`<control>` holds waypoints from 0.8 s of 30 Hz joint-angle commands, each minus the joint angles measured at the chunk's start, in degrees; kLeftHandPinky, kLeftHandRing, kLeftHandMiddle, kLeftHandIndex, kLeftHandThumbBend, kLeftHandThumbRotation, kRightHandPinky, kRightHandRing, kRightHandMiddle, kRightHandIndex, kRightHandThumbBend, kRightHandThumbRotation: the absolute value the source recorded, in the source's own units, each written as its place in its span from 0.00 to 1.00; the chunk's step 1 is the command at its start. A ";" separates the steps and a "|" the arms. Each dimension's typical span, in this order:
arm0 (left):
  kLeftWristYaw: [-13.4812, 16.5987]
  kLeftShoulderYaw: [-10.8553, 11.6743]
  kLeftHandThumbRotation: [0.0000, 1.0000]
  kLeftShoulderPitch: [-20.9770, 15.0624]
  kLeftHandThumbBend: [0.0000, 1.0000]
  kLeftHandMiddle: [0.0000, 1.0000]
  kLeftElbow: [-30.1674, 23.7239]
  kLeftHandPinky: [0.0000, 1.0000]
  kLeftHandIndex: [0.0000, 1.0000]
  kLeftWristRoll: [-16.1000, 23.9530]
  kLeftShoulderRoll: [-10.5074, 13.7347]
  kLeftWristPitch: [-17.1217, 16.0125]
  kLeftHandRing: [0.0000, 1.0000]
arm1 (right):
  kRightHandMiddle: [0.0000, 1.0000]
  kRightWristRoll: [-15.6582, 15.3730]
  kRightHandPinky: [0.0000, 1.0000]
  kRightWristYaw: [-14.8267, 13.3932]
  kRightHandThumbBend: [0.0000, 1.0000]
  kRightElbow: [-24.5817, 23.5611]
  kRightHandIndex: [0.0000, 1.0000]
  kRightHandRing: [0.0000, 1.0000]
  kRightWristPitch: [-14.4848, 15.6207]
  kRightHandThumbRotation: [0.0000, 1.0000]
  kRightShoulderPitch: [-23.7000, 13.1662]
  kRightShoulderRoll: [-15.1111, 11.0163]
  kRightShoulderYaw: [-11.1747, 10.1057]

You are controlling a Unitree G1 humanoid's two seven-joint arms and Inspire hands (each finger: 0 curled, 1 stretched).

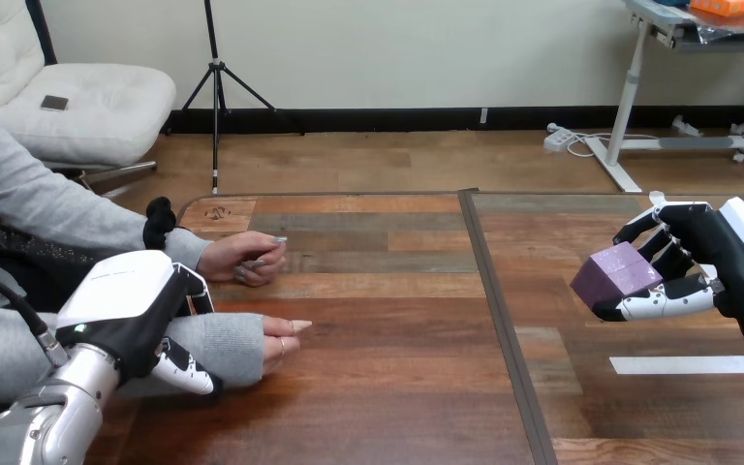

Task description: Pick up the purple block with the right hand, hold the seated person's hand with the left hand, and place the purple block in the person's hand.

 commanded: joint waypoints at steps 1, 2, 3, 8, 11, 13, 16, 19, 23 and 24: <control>2.02 2.13 0.00 -1.62 0.83 0.37 -1.43 0.22 0.39 -0.66 -0.65 -0.04 0.29 | 0.41 0.43 0.34 -1.09 0.83 -2.91 0.44 0.37 -0.42 0.00 -2.85 -1.17 -1.19; 2.09 2.13 0.00 -1.61 0.83 0.37 -1.44 0.22 0.39 -0.65 -0.67 -0.06 0.29 | 0.41 0.44 0.34 -1.10 0.83 -2.88 0.43 0.37 -0.43 0.00 -2.87 -1.16 -1.19; 1.91 2.13 0.00 -1.58 0.83 0.37 -1.58 0.22 0.39 -0.67 -0.71 0.16 0.29 | 0.41 0.46 0.34 -1.00 0.83 -2.82 0.43 0.37 -0.42 0.00 -2.91 -1.15 -1.18; 1.24 2.29 0.00 -1.51 0.83 0.37 -2.03 0.23 0.39 -0.76 -0.87 0.76 0.29 | 0.41 0.69 0.34 -0.73 0.83 -2.75 0.43 0.37 -0.33 0.00 -2.98 -1.05 -1.25; 1.10 2.39 0.00 -1.45 0.83 0.37 -2.17 0.23 0.39 -0.76 -0.95 0.91 0.29 | 0.40 0.80 0.34 -0.72 0.83 -2.57 0.43 0.36 -0.48 0.00 -3.06 -0.96 -1.30; 1.30 2.51 0.00 -1.37 0.83 0.37 -2.14 0.22 0.38 -0.84 -1.08 0.79 0.29 | 0.40 0.81 0.33 -0.72 0.83 -2.42 0.43 0.36 -0.64 0.00 -3.12 -0.94 -1.30; 1.34 2.67 0.00 -1.33 0.83 0.36 -2.01 0.22 0.38 -0.98 -1.21 0.61 0.29 | 0.39 0.81 0.32 -0.65 0.83 -2.35 0.43 0.35 -0.77 0.00 -3.15 -0.96 -1.27; 1.02 2.73 0.00 -1.31 0.84 0.36 -2.10 0.22 0.37 -0.97 -1.19 0.69 0.28 | 0.39 0.85 0.32 -0.46 0.83 -2.44 0.43 0.35 -0.73 0.00 -3.13 -1.01 -1.26; 0.12 2.75 0.00 -1.30 0.83 0.36 -2.34 0.22 0.37 -1.27 -1.15 1.18 0.28 | 0.39 0.83 0.31 -0.40 0.83 -2.64 0.43 0.35 -0.55 0.00 -3.08 -1.05 -1.24; -0.49 2.76 0.00 -1.32 0.83 0.36 -2.49 0.22 0.37 -1.44 -1.16 1.65 0.28 | 0.39 0.67 0.31 -0.66 0.83 -2.71 0.43 0.35 -0.62 0.00 -3.02 -1.07 -1.20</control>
